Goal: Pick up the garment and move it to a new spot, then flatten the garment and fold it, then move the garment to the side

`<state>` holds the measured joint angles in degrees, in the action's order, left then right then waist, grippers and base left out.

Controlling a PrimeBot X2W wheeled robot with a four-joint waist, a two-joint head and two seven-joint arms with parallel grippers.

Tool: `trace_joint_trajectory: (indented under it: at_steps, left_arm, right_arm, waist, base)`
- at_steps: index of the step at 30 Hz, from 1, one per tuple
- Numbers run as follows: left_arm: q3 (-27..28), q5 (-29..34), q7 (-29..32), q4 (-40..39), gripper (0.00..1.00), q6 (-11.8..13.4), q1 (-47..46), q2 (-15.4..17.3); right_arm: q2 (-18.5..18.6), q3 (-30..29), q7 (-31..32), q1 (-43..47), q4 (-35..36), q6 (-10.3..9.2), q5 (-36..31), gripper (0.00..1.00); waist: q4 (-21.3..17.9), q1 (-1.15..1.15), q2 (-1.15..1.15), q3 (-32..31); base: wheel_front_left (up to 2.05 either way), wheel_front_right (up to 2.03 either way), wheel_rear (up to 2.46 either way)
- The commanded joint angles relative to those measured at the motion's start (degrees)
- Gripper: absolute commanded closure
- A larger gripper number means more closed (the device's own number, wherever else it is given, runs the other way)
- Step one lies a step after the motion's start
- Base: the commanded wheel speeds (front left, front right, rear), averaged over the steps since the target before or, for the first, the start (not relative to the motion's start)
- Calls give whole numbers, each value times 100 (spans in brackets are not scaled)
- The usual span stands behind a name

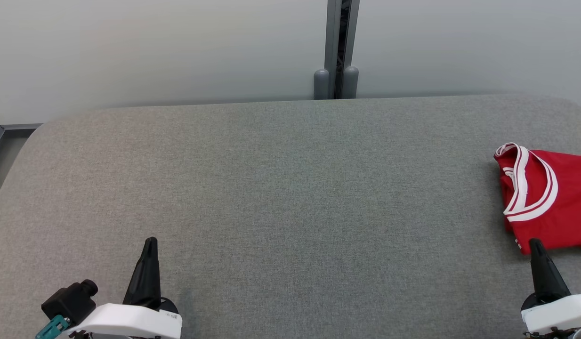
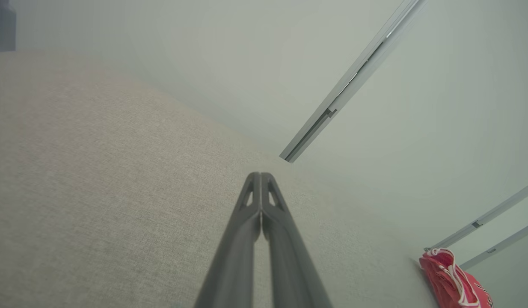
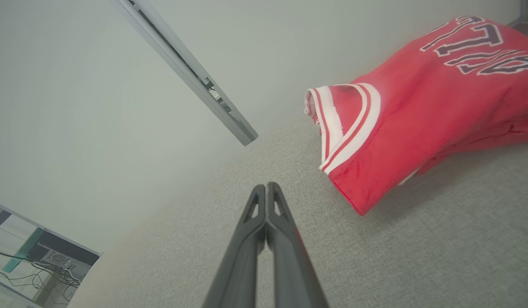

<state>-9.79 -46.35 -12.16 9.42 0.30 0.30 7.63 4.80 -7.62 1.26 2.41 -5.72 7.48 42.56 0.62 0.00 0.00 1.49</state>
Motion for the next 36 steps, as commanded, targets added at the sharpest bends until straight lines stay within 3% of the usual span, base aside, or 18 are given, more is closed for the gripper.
trace_joint_trajectory:
  at_steps: [1, 36]
  left_arm:
    - [19, -205, 3, -85, 100, -52, -180, 9]
    - [3, -2360, 117, -105, 100, -348, -271, -216]
  right_arm:
    - [88, -63, 71, -151, 33, 1, 249, 100]
    - [259, -407, 780, -451, -407, 5, 2755, 100]
  waist:
    - [-1, 0, 0, -2]
    - [-24, 0, 0, -58]
  base:
    - [0, 0, 0]
    - [0, 0, 0]
